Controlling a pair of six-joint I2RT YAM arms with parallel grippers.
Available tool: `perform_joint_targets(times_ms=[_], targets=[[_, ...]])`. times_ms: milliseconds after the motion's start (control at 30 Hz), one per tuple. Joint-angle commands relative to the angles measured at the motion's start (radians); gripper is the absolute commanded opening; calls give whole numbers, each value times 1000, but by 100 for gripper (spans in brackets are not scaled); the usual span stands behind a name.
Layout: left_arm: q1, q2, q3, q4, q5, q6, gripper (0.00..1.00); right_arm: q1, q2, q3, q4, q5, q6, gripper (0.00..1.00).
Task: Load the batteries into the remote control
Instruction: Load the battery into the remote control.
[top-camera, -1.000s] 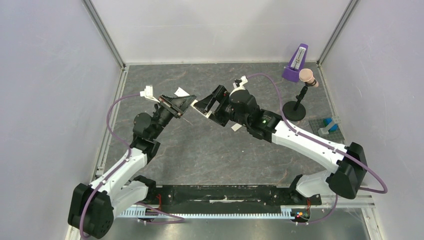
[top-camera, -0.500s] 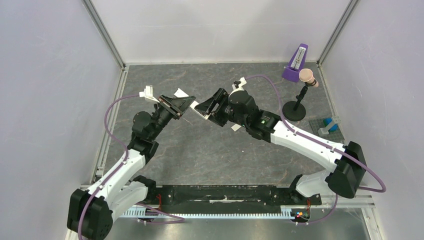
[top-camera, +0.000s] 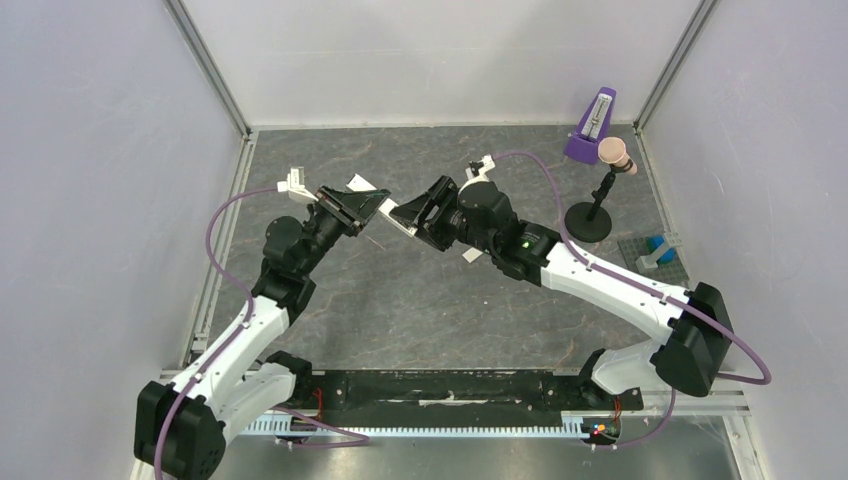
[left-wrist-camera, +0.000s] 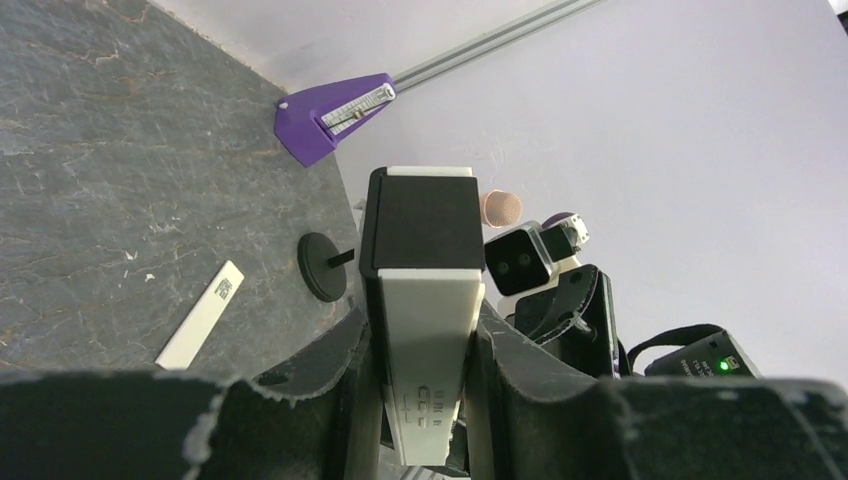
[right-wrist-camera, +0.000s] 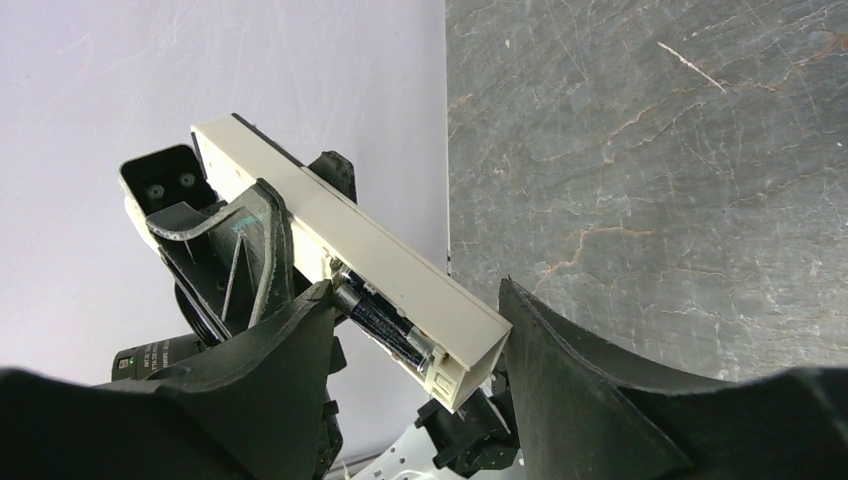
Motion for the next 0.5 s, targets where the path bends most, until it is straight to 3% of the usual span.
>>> perform_joint_targets(times_ms=[0,233,367,467], targets=[[4,9,74,-24,4,-85,2,4,-5,-6,54,-22,-3,62],[38,31,98,-9,49,-248,2,-7,-16,-29,59,-36,5,66],[58,58,85,70,84,-375,2,-15,-30,-51,64,-35,15,62],[60,59,83,86,86,-387,2,-20,-41,-70,71,-39,28,59]])
